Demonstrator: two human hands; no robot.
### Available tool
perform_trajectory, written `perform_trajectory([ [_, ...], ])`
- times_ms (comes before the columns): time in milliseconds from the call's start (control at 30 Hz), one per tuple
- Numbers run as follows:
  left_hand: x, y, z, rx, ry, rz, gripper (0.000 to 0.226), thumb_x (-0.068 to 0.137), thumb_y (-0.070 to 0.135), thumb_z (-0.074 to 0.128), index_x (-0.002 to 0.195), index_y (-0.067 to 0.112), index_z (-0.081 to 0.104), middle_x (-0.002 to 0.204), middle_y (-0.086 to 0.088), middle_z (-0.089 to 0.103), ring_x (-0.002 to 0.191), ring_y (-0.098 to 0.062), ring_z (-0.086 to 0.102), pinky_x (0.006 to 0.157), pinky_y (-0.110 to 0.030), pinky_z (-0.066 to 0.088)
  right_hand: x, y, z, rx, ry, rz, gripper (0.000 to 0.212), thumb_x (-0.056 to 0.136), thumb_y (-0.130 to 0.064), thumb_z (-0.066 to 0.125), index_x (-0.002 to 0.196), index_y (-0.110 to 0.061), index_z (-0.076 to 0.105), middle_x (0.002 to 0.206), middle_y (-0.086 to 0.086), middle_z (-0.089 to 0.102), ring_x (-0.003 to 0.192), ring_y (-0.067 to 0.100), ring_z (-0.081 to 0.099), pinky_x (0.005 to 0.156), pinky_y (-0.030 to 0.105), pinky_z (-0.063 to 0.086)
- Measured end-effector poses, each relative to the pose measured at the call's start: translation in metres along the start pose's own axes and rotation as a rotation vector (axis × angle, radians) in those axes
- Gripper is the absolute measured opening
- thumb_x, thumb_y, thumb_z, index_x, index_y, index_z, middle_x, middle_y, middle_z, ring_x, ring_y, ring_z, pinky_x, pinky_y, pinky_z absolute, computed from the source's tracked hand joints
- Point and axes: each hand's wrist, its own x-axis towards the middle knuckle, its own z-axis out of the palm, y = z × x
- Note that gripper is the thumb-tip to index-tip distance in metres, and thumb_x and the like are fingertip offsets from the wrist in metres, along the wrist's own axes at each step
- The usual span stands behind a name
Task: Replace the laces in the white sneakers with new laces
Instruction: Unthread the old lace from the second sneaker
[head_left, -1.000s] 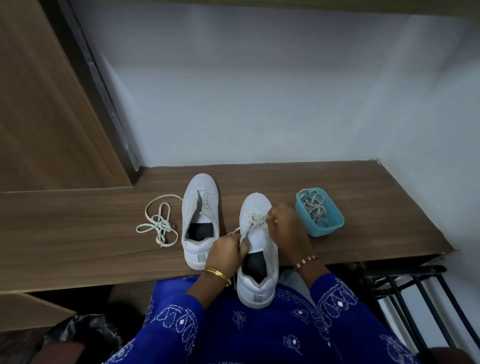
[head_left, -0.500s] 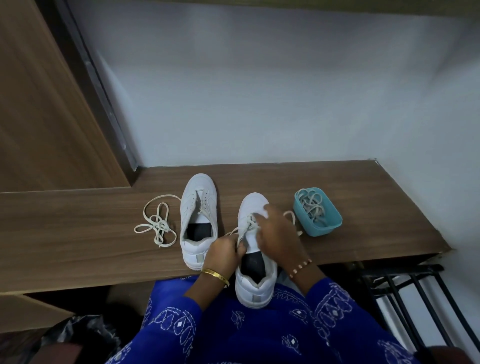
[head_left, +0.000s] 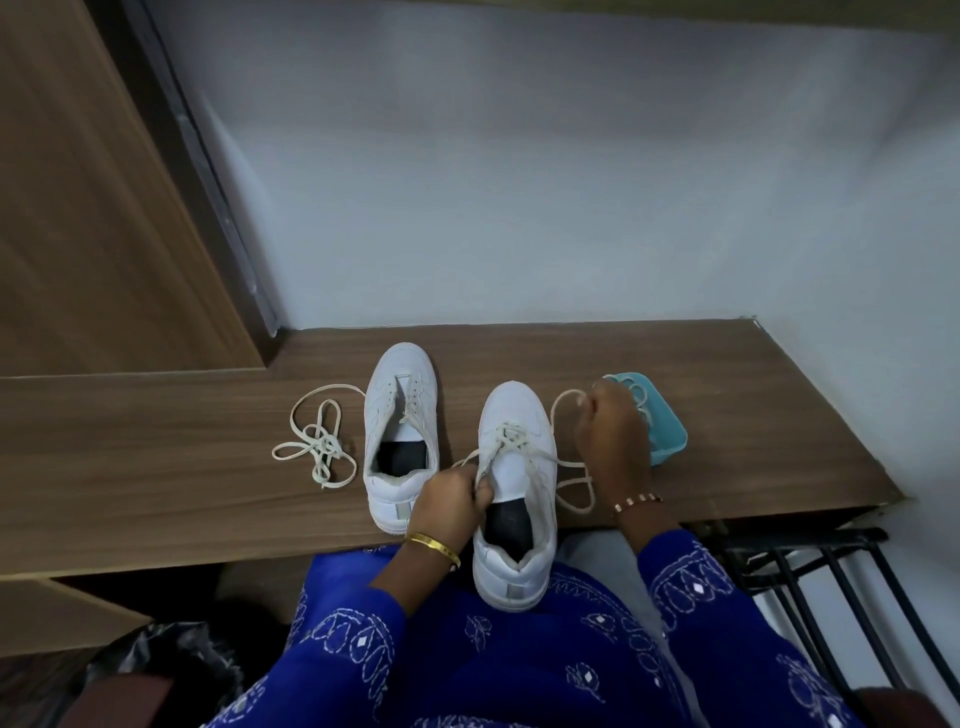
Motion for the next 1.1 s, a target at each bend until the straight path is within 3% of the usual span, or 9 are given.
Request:
perform_trajectory([
  [67, 0.0, 0.0, 0.0, -0.005, 0.005, -0.003, 0.023, 0.09, 0.02, 0.049, 0.084, 0.001, 0.062, 0.082, -0.018, 0.066, 0.078, -0.03, 0.06, 0.065, -0.031, 0.038, 0.003, 0.002, -0.006, -0.042, 0.034, 0.0, 0.016, 0.087, -0.01, 0.061, 0.09, 0.005, 0.059, 0.094, 0.02, 0.057, 0.077, 0.03, 0.057, 0.061, 0.029, 0.041],
  [167, 0.0, 0.001, 0.001, -0.019, 0.031, 0.001, 0.022, 0.09, 0.02, 0.05, 0.083, 0.002, 0.062, 0.08, -0.017, 0.066, 0.076, -0.028, 0.06, 0.063, -0.029, 0.037, -0.011, -0.001, -0.005, -0.126, 0.012, -0.055, 0.026, 0.081, -0.024, 0.069, 0.088, -0.002, 0.057, 0.093, 0.013, 0.053, 0.074, 0.024, 0.052, 0.058, 0.027, 0.038],
  [267, 0.0, 0.001, 0.0, -0.038, 0.053, -0.023, 0.021, 0.09, 0.021, 0.051, 0.084, 0.004, 0.062, 0.078, -0.016, 0.066, 0.075, -0.028, 0.061, 0.061, -0.028, 0.035, -0.038, -0.008, 0.006, -0.073, -0.248, -0.053, 0.028, 0.083, -0.035, 0.064, 0.089, -0.009, 0.056, 0.086, 0.005, 0.055, 0.074, 0.019, 0.052, 0.06, 0.027, 0.042],
  [367, 0.001, 0.001, 0.0, -0.047, 0.043, -0.039, 0.021, 0.09, 0.021, 0.051, 0.084, 0.003, 0.061, 0.079, -0.017, 0.066, 0.076, -0.029, 0.06, 0.062, -0.029, 0.036, -0.057, -0.01, 0.02, -0.145, -0.462, -0.047, 0.029, 0.088, -0.031, 0.056, 0.104, -0.007, 0.056, 0.099, 0.008, 0.061, 0.092, 0.023, 0.059, 0.073, 0.031, 0.045],
  [567, 0.0, -0.003, 0.0, -0.089, 0.05, -0.059, 0.02, 0.091, 0.017, 0.05, 0.082, 0.003, 0.06, 0.077, -0.018, 0.066, 0.072, -0.028, 0.058, 0.06, -0.025, 0.03, -0.049, -0.005, 0.016, -0.017, -0.401, 0.104, 0.02, 0.087, -0.002, 0.045, 0.103, 0.0, 0.058, 0.096, 0.017, 0.065, 0.09, 0.03, 0.06, 0.067, 0.029, 0.04],
  [733, -0.004, -0.006, 0.0, -0.068, 0.055, -0.04, 0.021, 0.091, 0.019, 0.051, 0.083, 0.002, 0.061, 0.076, -0.016, 0.066, 0.071, -0.027, 0.059, 0.058, -0.025, 0.029, -0.048, -0.001, 0.01, 0.059, -0.408, 0.102, 0.016, 0.086, -0.007, 0.053, 0.099, -0.001, 0.061, 0.087, 0.011, 0.065, 0.083, 0.026, 0.06, 0.064, 0.023, 0.036],
  [867, -0.006, -0.001, -0.004, -0.011, 0.08, 0.05, 0.022, 0.09, 0.026, 0.054, 0.085, 0.005, 0.061, 0.078, -0.011, 0.066, 0.074, -0.025, 0.061, 0.06, -0.027, 0.036, -0.045, 0.001, 0.009, 0.154, -0.522, 0.16, 0.02, 0.082, -0.028, 0.068, 0.084, -0.01, 0.06, 0.064, -0.01, 0.051, 0.063, 0.008, 0.051, 0.057, 0.02, 0.035],
  [1000, 0.004, 0.012, -0.01, 0.017, 0.158, 0.149, 0.025, 0.09, 0.031, 0.051, 0.089, 0.009, 0.062, 0.081, -0.007, 0.064, 0.073, -0.022, 0.06, 0.06, -0.031, 0.046, -0.036, 0.001, 0.006, 0.166, -0.456, 0.159, 0.021, 0.089, -0.03, 0.059, 0.077, -0.012, 0.057, 0.062, -0.01, 0.05, 0.06, 0.005, 0.048, 0.057, 0.023, 0.035],
  [1100, 0.023, 0.021, -0.011, 0.041, 0.116, 0.232, 0.025, 0.085, 0.02, 0.048, 0.096, 0.004, 0.065, 0.091, -0.013, 0.063, 0.082, -0.028, 0.06, 0.068, -0.037, 0.05, -0.026, -0.004, 0.007, 0.141, -0.397, 0.092, 0.013, 0.09, -0.018, 0.056, 0.09, -0.007, 0.062, 0.078, 0.004, 0.063, 0.076, 0.019, 0.059, 0.065, 0.028, 0.044],
])
